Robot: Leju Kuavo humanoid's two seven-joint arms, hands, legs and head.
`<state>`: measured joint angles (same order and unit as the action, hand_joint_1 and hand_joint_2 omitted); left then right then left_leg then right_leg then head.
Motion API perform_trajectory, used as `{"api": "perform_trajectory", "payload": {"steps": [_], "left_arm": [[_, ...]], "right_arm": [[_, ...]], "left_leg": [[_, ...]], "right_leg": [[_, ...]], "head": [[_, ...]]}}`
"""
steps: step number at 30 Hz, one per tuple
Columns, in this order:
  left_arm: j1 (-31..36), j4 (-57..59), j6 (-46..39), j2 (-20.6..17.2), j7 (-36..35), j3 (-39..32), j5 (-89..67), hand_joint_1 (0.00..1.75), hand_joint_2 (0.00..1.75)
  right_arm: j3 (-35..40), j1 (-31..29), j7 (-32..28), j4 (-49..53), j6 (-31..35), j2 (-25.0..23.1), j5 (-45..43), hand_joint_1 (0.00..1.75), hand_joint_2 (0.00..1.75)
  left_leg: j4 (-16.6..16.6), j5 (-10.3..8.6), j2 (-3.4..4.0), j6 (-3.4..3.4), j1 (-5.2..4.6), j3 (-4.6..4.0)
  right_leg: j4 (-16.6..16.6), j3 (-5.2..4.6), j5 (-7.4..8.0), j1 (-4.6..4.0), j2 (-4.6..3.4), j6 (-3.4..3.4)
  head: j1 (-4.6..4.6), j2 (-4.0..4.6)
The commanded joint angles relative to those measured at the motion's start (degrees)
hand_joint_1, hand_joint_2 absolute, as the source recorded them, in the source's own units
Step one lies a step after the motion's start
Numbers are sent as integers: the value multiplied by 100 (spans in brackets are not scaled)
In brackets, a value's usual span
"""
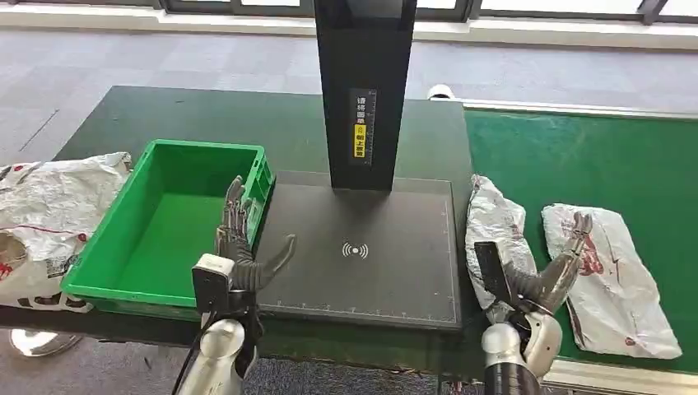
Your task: Moved the parcel from conveyor to table for the left to box.
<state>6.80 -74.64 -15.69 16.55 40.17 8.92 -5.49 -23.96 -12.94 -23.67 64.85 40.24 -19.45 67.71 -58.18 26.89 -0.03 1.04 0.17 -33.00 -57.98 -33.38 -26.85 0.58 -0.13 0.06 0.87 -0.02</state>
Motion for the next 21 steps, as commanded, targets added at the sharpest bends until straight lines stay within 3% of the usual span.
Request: {"api": "perform_trajectory", "payload": {"steps": [1,9,11,13,21], "left_arm": [[-70,131,45,227,-17,-81,-8,0,175],[-19,165,64,249,-17,-115,-37,0,175],[-18,149,70,267,-17,-157,-62,0,175],[-10,172,102,269,-17,-192,-84,0,175],[-79,62,150,278,-17,-299,-98,0,175]], "right_arm": [[-836,-210,201,-75,-24,-55,136,0,175],[-889,-296,605,-449,-24,-55,444,0,175],[-768,-599,1097,-1575,-24,174,637,0,175],[-690,-754,1276,-1966,-24,290,652,0,175],[-338,-1028,1040,-2744,-444,503,-28,0,175]], "left_leg": [[5,1,-4,-1,4,9],[7,-1,0,-1,1,10],[18,-3,1,-3,3,21],[16,-2,18,-2,8,23],[7,-1,12,-1,5,11]], "right_leg": [[10,13,-1,-4,5,-1],[10,11,0,-10,2,-2],[26,25,4,-12,1,-3],[25,24,10,-16,-16,-2],[13,13,4,-9,-12,-1]], "head": [[0,0],[2,0],[0,0],[2,0],[2,0]]}}
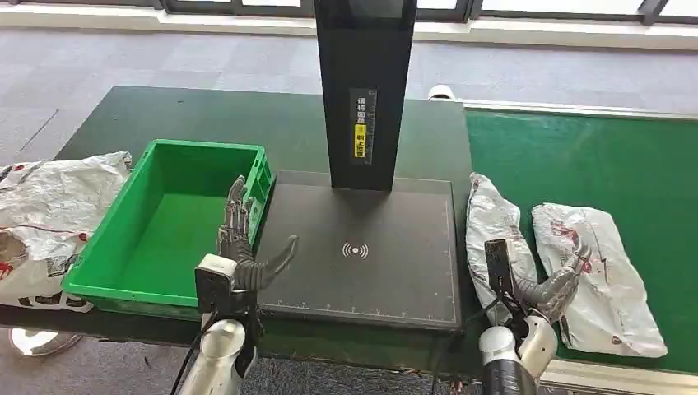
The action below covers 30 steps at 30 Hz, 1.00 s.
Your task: Moved the parcel from conveyor to table for the left to box.
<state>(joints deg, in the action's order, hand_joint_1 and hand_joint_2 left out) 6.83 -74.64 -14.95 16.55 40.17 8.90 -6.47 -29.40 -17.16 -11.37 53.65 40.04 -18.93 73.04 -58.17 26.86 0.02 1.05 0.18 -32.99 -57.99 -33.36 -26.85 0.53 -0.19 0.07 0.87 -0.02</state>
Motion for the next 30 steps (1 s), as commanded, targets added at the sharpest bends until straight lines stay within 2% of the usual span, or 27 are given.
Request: {"api": "perform_trajectory", "payload": {"steps": [1,11,16,17,18,30], "left_arm": [[-82,62,76,278,-17,-297,0,0,175],[-104,46,102,293,-17,-286,-19,0,175],[-124,55,148,304,-17,-279,-47,0,175],[-114,69,164,303,-17,-278,-56,0,175],[-105,67,172,309,-17,-287,-47,0,175],[-175,4,177,306,-17,-326,-68,0,175]], "right_arm": [[205,-606,-191,-1624,-424,450,-561,0,175],[260,-580,-95,-1783,-512,525,-632,0,175],[379,-528,63,-1917,-892,599,-646,0,175],[406,-530,98,-1960,-988,614,-635,26,175],[452,-525,148,-2002,-1022,633,-592,175,175],[531,-414,32,-1694,-811,583,-786,175,175]], "left_leg": [[9,1,9,-3,5,13],[10,2,3,-3,2,15],[11,0,-1,-4,3,14],[6,1,1,-3,1,8],[13,0,0,-4,4,16],[14,1,0,-4,0,16]], "right_leg": [[18,15,5,-5,-7,-2],[15,17,2,-3,-3,-2],[19,19,3,-5,2,-3],[10,9,2,-2,0,-2],[21,21,4,-6,2,-3],[19,20,2,-2,1,-3]], "head": [[2,0],[2,0],[2,0],[2,0],[2,0],[2,0]]}}
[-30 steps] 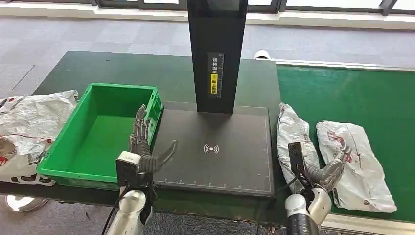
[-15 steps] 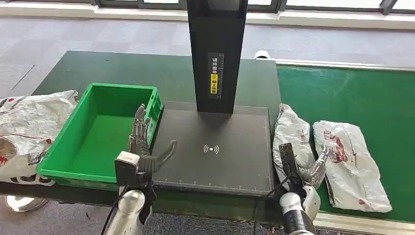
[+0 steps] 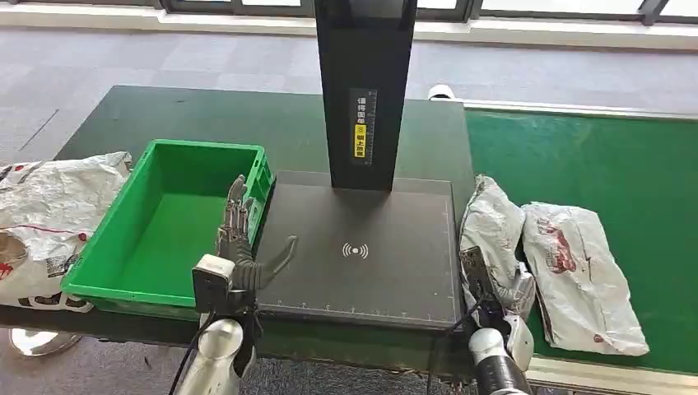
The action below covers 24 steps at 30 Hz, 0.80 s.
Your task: Moved the parcel from conveyor to table for the left to box.
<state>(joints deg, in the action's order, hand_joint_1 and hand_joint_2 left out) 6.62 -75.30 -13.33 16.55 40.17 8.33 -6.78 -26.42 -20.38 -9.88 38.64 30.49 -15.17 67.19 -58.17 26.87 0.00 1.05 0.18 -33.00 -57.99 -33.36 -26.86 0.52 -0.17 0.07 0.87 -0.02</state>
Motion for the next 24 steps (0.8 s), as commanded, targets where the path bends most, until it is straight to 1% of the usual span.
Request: {"api": "perform_trajectory", "payload": {"steps": [1,3,7,8,9,10,11,12,13,14,15,16,17,18,19,22,24], "left_arm": [[-161,42,3,306,-17,-271,-33,0,175],[-184,10,-16,306,-17,-283,-21,0,175],[-184,10,-16,306,-17,-283,-21,0,175],[-202,0,-26,298,-17,-274,-28,0,175],[-209,-9,-47,296,-17,-257,-36,0,175],[-208,-11,-60,292,-17,-243,-31,0,175],[-193,5,-49,289,-17,-228,-1,0,175],[-145,79,-51,280,-17,-187,-7,0,175],[-110,117,-62,275,-17,-163,0,0,175],[-55,163,-67,271,-17,-130,16,0,175],[-29,186,-59,269,-17,-119,40,0,175],[26,252,-43,259,-17,-89,54,0,175],[77,301,-65,256,-17,-60,55,0,175],[101,319,-71,254,-17,-47,60,0,175],[109,301,-88,231,-17,-10,115,0,175],[109,301,-88,231,-17,-10,115,0,175],[109,301,-88,231,-17,-10,115,0,175]], "right_arm": [[243,-63,-198,-97,217,191,-283,175,175],[249,40,-633,289,628,85,-565,175,175],[249,40,-633,289,628,85,-565,175,175],[299,96,-829,534,798,20,-657,175,175],[-160,414,-1232,1858,951,-336,-18,175,175],[-251,498,-1665,2323,951,-483,-231,175,175],[-235,706,-2179,3246,951,-483,-611,175,175],[137,1012,-2371,4118,951,-483,-967,175,175],[294,1169,-2393,4576,951,-483,-1022,175,175],[587,1337,-2512,5138,951,-483,-1197,175,175],[750,1415,-2541,5384,951,-483,-1228,175,175],[1093,1557,-2497,5840,951,-483,-1153,175,175],[1539,1694,-2285,6209,951,-483,-816,175,175],[1782,1744,-2203,6284,951,-483,-636,175,175],[2282,1821,-1979,6316,951,-483,-286,175,175],[2282,1821,-1979,6316,951,-483,-286,175,175],[2282,1821,-1979,6316,951,-483,-286,175,175]], "left_leg": [[7,2,2,-3,1,11],[7,1,0,-2,-1,8],[8,2,3,-2,-2,10],[4,3,3,-2,1,6],[12,3,7,-3,0,17],[4,4,6,-2,1,7],[11,3,7,-3,1,15],[2,3,-4,-1,-4,0],[-1,-1,-17,-3,-13,-13],[2,1,-18,-3,-10,-6],[-3,1,-26,-2,-8,-15],[0,5,-19,-2,-7,-1],[-1,1,-27,-2,-8,-11],[-3,3,-37,-3,-10,-12],[-4,4,-27,-3,-5,-11],[0,11,7,-1,-2,-1],[6,5,12,0,2,4]], "right_leg": [[11,13,1,-2,-1,-3],[9,9,0,1,1,-2],[9,9,-1,1,-2,-2],[7,6,0,-1,-2,-2],[17,16,1,-1,-5,-2],[8,7,0,-2,-5,-1],[15,15,1,-2,-5,-2],[-1,0,-5,4,6,-1],[-10,-13,-8,13,18,-2],[-3,-4,-9,10,20,-2],[-9,-12,-10,9,27,-2],[-4,-3,-12,7,20,-1],[-4,-8,-8,7,27,-2],[-8,-6,-16,9,38,-2],[-3,-4,-11,2,27,-4],[-2,-4,-7,2,-7,-2],[7,-3,-4,0,-6,0]], "head": [[2,0],[2,0],[0,0],[2,0],[2,0],[2,0],[2,0],[0,0],[2,0],[2,0],[0,0],[0,0],[0,0],[2,0],[2,0],[0,0],[0,0]]}}
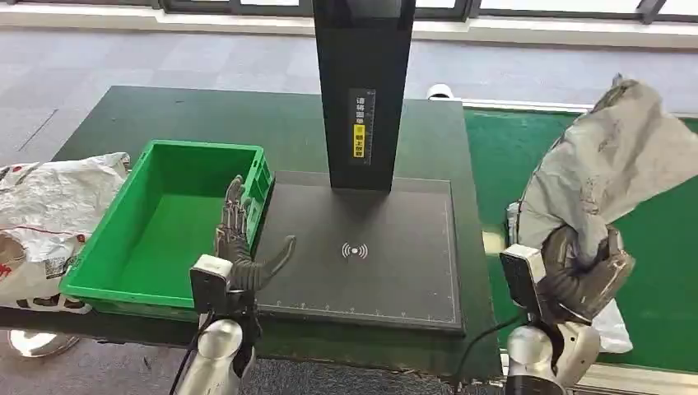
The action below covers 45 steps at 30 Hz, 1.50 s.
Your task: Moved the parcel from conveyor to table for the left to box.
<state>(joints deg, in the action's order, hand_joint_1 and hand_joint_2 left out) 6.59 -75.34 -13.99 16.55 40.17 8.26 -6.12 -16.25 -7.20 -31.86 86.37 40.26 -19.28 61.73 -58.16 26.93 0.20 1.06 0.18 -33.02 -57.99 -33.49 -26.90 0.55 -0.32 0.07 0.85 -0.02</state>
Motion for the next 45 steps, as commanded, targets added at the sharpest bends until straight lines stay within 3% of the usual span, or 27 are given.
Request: {"api": "perform_trajectory", "payload": {"steps": [1,3,4,6,8,9,11,12,13,14,16,18,22,27,28,29,44,45], "left_arm": [[112,306,-22,231,-17,-4,49,0,175],[94,283,-14,209,-17,6,71,0,175],[68,270,-8,205,-17,24,59,0,175],[101,277,-41,205,-17,33,89,0,175],[101,277,-41,205,-17,33,89,0,175],[83,270,-24,269,-17,-28,21,0,175],[158,347,-75,182,-17,24,131,0,175],[44,211,-51,193,-17,12,142,0,175],[28,211,-14,194,-17,-1,111,0,175],[26,210,8,209,-17,-19,96,0,175],[23,214,30,235,-17,-58,94,0,175],[10,188,6,243,-17,-74,84,0,175],[-3,180,37,235,-17,-99,116,0,175],[20,201,65,250,-17,-138,112,0,175],[20,201,65,250,-17,-138,112,0,175],[-11,137,24,289,-17,-224,158,0,175],[-116,-28,44,345,-17,-456,540,0,175],[-134,-58,-12,345,-17,-494,553,0,175]], "right_arm": [[1265,503,220,1544,-26,-72,260,175,175],[1686,502,574,1571,-26,-72,595,175,175],[1757,658,257,1443,-26,-72,486,175,175],[2313,450,398,613,-26,-72,853,175,175],[2313,450,398,613,-26,-72,853,175,175],[2164,581,-19,434,-26,-72,592,175,175],[2657,247,514,-185,-26,-61,872,175,175],[2962,-283,609,-2038,-26,-72,923,175,175],[3040,-620,968,-3114,-567,-67,1020,175,175],[3065,-851,1206,-3732,-603,-72,1092,175,175],[3146,-1324,1304,-4869,-293,-72,750,175,175],[3120,-1438,1302,-5211,-218,-72,725,175,175],[3073,-1524,1204,-5373,-360,-71,587,175,175],[3030,-1658,1199,-5713,-829,-65,538,175,175],[3030,-1658,1199,-5713,-829,-65,538,59,175],[3013,-1700,1381,-5822,-773,-64,687,0,175],[2945,-1675,1106,-5703,-581,-72,351,0,175],[2933,-1636,933,-5594,-359,-72,250,0,0]], "left_leg": [[3,-2,-18,0,0,4],[6,-4,-23,0,1,8],[11,-5,-29,-2,6,15],[13,-2,-10,-1,3,20],[18,0,21,0,6,32],[9,1,8,0,6,20],[12,-1,8,0,8,25],[20,-3,3,0,7,34],[26,-6,-3,1,10,35],[27,0,41,1,12,49],[32,-2,55,0,12,49],[27,-3,58,3,16,49],[18,-14,-13,0,14,23],[18,-16,-18,4,11,23],[13,-16,-21,5,8,17],[18,-16,-21,4,12,23],[10,-14,-24,2,6,9],[16,-15,-23,1,10,17]], "right_leg": [[3,7,-3,-1,18,1],[7,13,-3,-2,23,0],[19,27,-2,-8,30,-1],[16,25,0,-5,10,0],[22,27,8,-8,-19,3],[13,23,4,-8,-7,2],[18,25,6,-11,-6,3],[24,33,6,-10,-2,3],[32,40,8,-13,3,3],[36,44,18,-19,-41,3],[33,46,22,-19,-54,3],[28,41,23,-21,-57,4],[21,36,9,-18,16,2],[21,37,7,-15,16,0],[12,30,4,-11,19,1],[22,38,7,-15,18,0],[8,22,3,-9,22,1],[20,33,6,-14,21,0]], "head": [[2,0],[2,0],[2,0],[2,0],[2,0],[2,0],[0,0],[0,0],[2,0],[2,0],[2,0],[2,0],[0,0],[2,0],[2,0],[2,0],[2,0],[2,0]]}}
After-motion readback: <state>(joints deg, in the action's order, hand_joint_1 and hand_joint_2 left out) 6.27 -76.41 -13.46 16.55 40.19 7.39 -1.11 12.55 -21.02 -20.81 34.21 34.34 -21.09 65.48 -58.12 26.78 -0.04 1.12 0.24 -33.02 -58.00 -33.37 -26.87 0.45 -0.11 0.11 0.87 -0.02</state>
